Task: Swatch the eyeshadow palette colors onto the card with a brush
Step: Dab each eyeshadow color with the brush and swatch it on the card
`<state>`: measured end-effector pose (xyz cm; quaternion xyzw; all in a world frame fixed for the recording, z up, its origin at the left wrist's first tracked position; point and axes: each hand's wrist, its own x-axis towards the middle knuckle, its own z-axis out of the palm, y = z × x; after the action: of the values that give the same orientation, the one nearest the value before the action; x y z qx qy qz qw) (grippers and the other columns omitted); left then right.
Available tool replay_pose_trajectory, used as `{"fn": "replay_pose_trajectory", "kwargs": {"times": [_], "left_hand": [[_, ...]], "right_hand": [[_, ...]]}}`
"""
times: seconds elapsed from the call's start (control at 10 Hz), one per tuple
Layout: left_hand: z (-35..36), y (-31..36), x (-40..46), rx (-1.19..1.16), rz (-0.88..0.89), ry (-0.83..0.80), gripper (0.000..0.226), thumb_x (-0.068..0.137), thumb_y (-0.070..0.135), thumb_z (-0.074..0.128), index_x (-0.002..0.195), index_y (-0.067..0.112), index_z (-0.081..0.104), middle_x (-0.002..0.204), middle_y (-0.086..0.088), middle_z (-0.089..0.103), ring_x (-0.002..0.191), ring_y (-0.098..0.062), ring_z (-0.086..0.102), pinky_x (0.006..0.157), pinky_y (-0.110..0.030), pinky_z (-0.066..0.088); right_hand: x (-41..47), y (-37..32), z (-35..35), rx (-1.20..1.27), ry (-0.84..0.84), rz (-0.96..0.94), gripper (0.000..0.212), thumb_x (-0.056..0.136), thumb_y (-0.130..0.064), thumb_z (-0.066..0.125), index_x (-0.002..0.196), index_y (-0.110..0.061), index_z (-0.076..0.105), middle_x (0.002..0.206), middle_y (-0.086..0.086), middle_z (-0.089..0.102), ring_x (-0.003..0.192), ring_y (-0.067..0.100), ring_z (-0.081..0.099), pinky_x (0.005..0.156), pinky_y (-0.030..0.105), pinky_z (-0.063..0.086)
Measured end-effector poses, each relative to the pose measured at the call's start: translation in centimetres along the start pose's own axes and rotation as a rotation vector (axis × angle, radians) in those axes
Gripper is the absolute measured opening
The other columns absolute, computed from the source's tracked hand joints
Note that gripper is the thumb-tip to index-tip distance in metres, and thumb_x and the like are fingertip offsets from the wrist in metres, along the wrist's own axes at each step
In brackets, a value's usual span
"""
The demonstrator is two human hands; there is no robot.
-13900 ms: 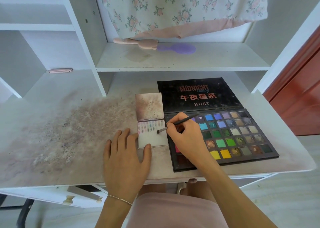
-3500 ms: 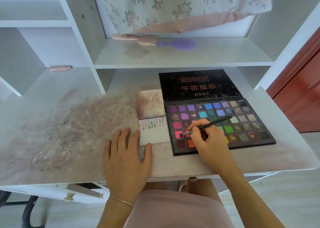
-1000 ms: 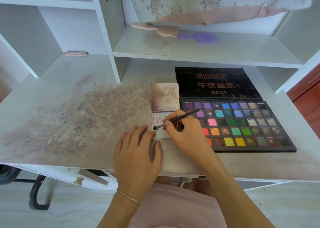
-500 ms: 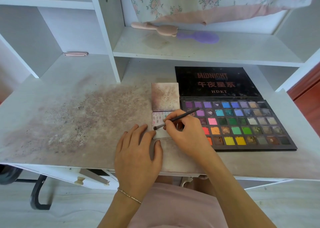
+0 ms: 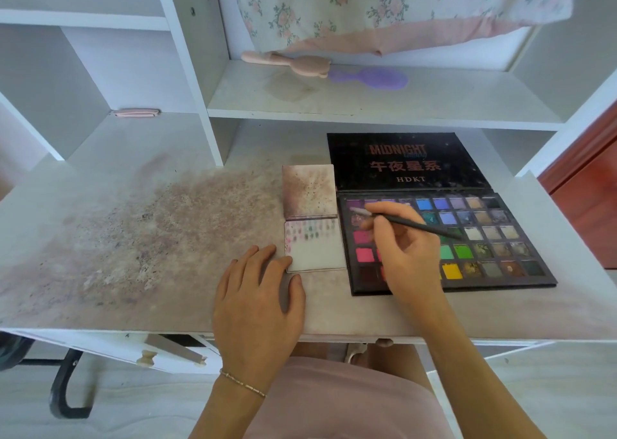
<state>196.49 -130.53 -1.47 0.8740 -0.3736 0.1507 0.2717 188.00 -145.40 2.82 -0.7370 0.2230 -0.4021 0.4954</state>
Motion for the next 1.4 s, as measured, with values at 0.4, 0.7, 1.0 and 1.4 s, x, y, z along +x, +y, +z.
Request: {"fn": "replay_pose_trajectory", "kwargs": {"times": [0.4, 0.7, 1.0, 1.4], "left_hand": [[0.2, -0.1, -0.1, 0.004, 0.004, 0.027, 0.036, 0.083, 0.033, 0.044, 0.093, 0.011, 0.071, 0.107, -0.009, 0.068, 0.103, -0.031, 0.062, 0.088, -0.046, 0.050], [0.0, 0.0, -0.1, 0.005, -0.010, -0.005, 0.039, 0.083, 0.035, 0.043, 0.095, 0.011, 0.070, 0.108, -0.011, 0.067, 0.104, -0.032, 0.061, 0.088, -0.048, 0.049], [0.0, 0.0, -0.1, 0.003, -0.009, -0.011, 0.040, 0.083, 0.036, 0.043, 0.096, 0.010, 0.070, 0.108, -0.012, 0.067, 0.103, -0.033, 0.062, 0.088, -0.049, 0.049], [0.1, 0.0, -0.1, -0.006, -0.007, 0.008, 0.036, 0.082, 0.033, 0.044, 0.094, 0.011, 0.070, 0.107, -0.009, 0.067, 0.103, -0.031, 0.062, 0.087, -0.045, 0.050]], "right_hand": [[-1.5, 1.5, -5.0, -0.257, 0.016, 0.031, 0.017, 0.080, -0.019, 0.043, 0.078, -0.034, 0.051, 0.072, -0.008, 0.058, 0.068, 0.012, 0.058, 0.058, 0.025, 0.049], [-1.6, 1.5, -5.0, -0.336, -0.115, 0.033, 0.034, 0.086, -0.001, 0.052, 0.075, -0.034, 0.048, 0.067, -0.009, 0.055, 0.065, -0.003, 0.054, 0.051, 0.006, 0.040], [-1.6, 1.6, -5.0, -0.342, -0.102, 0.056, 0.032, 0.085, -0.004, 0.052, 0.071, -0.033, 0.049, 0.063, -0.006, 0.056, 0.061, 0.004, 0.054, 0.049, 0.009, 0.041], [-1.3, 0.5, -3.5, -0.162, 0.024, 0.062, 0.017, 0.083, -0.016, 0.047, 0.077, -0.030, 0.052, 0.066, 0.003, 0.059, 0.063, 0.025, 0.058, 0.058, 0.035, 0.049]]}}
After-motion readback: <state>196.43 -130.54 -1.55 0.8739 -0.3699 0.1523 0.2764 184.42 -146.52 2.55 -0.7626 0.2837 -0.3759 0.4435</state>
